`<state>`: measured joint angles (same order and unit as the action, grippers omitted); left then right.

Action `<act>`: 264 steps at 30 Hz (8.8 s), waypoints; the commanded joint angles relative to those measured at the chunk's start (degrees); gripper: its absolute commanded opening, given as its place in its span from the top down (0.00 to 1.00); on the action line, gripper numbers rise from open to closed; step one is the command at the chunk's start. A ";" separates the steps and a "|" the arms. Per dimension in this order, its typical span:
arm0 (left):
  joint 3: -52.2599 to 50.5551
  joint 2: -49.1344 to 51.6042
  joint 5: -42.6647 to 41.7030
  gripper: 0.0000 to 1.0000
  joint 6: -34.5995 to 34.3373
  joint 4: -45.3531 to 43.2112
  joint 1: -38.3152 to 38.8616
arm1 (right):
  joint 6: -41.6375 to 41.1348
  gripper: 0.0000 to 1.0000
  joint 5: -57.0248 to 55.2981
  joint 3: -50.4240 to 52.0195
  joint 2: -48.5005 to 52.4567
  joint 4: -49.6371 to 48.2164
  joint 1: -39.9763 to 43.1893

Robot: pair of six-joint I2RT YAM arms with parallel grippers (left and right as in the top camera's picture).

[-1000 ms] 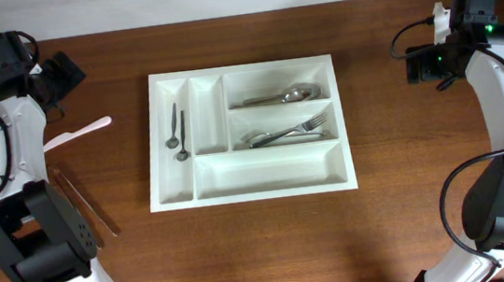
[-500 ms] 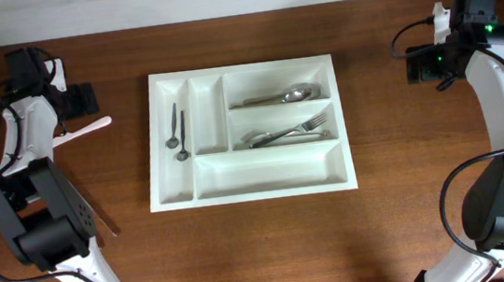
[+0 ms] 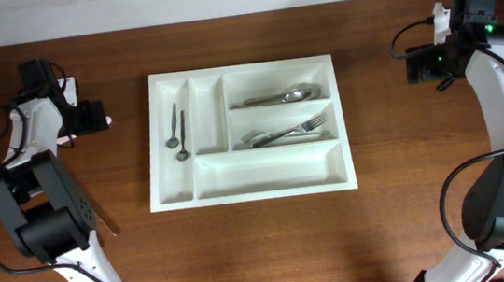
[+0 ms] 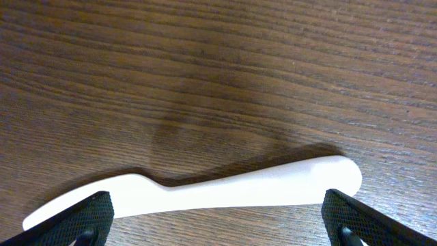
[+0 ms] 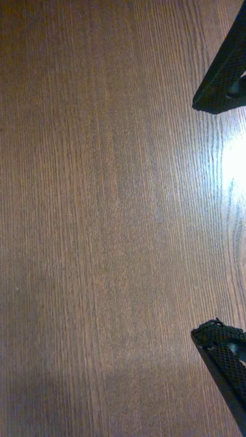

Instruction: Pack container

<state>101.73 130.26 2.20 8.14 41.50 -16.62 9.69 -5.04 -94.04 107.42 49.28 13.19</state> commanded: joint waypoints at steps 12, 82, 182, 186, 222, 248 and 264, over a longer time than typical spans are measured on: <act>-0.50 1.25 -3.89 0.00 1.29 1.22 0.02 | 0.39 0.01 0.07 -0.68 -0.11 -0.09 0.00; 22.38 5.05 -10.14 0.98 2.54 22.84 2.95 | 0.39 0.01 0.07 -0.68 -0.09 -0.09 0.00; -10.47 -28.35 26.27 0.01 -53.96 31.08 5.68 | 0.39 0.01 0.07 -0.68 -0.09 -0.09 0.00; -26.88 -29.57 13.27 0.01 -57.46 17.29 4.48 | 0.39 0.01 0.07 -0.68 -0.09 -0.09 0.00; -41.77 -29.57 9.38 0.98 -45.81 2.95 -9.05 | 0.39 0.01 0.07 -0.68 -0.09 -0.09 0.00; -44.76 -29.86 5.70 0.98 -42.56 -1.55 -9.05 | 0.39 0.01 0.07 -0.68 -0.09 -0.09 0.00; -19.69 -37.92 -19.15 0.98 -11.76 -2.14 -1.27 | 0.39 0.01 0.07 -0.68 -0.09 -0.09 0.00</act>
<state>79.53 94.37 -3.62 -16.75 41.30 -22.61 9.69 -5.06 -94.04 107.42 49.28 13.19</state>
